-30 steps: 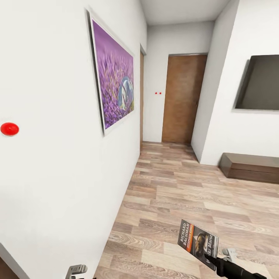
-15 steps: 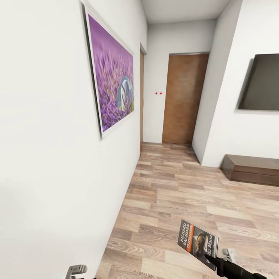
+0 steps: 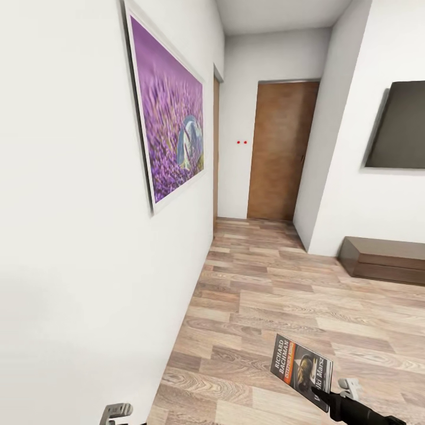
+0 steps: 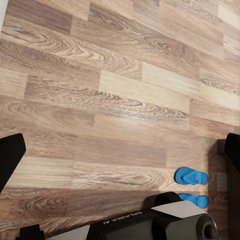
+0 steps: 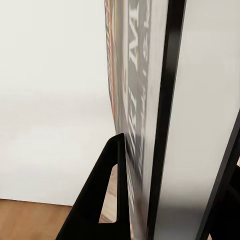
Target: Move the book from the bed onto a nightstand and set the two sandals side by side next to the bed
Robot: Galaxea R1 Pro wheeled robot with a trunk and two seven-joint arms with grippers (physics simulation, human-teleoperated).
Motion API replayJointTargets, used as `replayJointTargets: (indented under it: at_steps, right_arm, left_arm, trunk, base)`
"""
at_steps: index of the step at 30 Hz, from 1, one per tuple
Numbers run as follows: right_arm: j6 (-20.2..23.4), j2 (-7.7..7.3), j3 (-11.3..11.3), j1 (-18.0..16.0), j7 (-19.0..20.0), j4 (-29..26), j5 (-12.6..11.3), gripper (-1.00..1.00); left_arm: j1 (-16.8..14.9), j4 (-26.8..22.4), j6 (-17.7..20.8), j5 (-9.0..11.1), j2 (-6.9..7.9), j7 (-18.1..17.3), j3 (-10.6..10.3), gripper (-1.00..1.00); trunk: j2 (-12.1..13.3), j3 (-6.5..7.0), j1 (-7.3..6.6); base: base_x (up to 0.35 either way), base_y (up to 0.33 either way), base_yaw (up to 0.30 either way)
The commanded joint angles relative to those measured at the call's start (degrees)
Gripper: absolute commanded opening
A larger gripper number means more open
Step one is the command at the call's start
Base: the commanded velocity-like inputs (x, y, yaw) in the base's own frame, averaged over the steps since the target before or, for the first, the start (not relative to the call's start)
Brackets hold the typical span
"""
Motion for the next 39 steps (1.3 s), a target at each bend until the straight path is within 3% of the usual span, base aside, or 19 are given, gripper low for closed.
replayJointTargets:
  at_steps: [1, 23, 39]
  right_arm:
    - [-0.37, -0.01, 0.44, -0.07, 0.13, 0.04, -0.32, -1.00]
    - [-0.08, -0.01, 0.58, -0.07, 0.31, -0.03, -0.23, -1.00]
    - [0.25, -0.01, 0.70, -0.08, 0.28, -0.04, -0.16, -1.00]
  left_arm:
    - [-0.06, 0.05, -0.43, -0.61, 0.02, -0.08, 0.35, 1.00]
    - [-0.07, 0.06, -0.43, -0.61, 0.02, -0.13, 0.35, 1.00]
    - [-0.06, 0.03, -0.43, -0.61, 0.02, -0.15, 0.35, 1.00]
  trunk:
    - [-0.11, -0.12, 0.03]
    - [-0.11, -0.12, 0.03]
    - [-0.11, -0.12, 0.03]
  base:
    - [0.000, 0.000, 0.000]
    - [0.000, 0.026, 0.000]
    - [0.000, 0.008, -0.094]
